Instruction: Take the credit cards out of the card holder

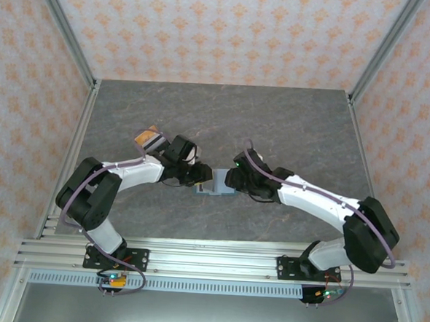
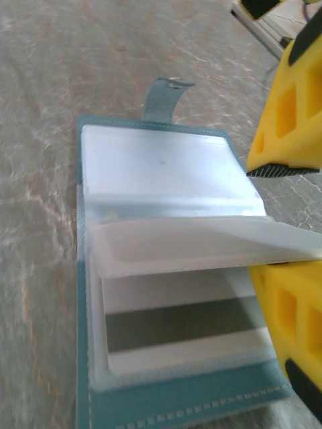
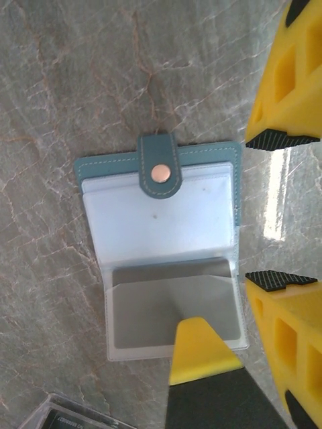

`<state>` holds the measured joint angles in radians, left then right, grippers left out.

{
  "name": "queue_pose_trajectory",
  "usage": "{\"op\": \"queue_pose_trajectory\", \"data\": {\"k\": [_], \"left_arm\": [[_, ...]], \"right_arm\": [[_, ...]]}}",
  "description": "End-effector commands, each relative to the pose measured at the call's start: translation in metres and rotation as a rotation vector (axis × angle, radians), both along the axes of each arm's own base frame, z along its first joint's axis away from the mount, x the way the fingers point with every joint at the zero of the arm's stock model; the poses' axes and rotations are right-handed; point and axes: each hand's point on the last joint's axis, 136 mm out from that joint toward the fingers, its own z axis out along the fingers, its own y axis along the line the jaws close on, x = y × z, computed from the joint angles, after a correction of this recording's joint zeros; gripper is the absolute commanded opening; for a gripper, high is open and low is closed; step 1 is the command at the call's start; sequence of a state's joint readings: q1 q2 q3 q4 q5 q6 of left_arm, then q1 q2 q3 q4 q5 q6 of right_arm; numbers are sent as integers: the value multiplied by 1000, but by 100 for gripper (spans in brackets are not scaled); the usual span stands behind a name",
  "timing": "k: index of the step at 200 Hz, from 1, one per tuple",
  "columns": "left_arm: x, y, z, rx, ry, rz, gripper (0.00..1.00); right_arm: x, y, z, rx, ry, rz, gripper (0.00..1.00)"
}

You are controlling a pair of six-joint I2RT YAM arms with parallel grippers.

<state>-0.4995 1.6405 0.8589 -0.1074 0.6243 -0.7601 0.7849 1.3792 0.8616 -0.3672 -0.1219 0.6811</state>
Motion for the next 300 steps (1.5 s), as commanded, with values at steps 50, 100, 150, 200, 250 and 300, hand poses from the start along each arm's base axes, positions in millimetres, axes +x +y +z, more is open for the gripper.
{"op": "queue_pose_trajectory", "data": {"k": [50,100,150,200,250,300], "left_arm": [[16,-67,34,-181,-68,-36,60],[32,-54,28,-115,-84,85,60],[19,-2,30,2,-128,232,58],[16,17,23,28,-125,320,57],[21,17,24,7,-129,350,55],[26,9,17,-9,-122,320,44]], "right_arm": [[-14,-33,21,6,-54,-89,53],[-15,-28,24,22,-52,-61,50],[-11,0,3,20,22,37,32],[13,25,-14,-42,48,89,26],[38,27,-26,-191,68,100,26],[48,24,-41,-256,98,110,23]]}}
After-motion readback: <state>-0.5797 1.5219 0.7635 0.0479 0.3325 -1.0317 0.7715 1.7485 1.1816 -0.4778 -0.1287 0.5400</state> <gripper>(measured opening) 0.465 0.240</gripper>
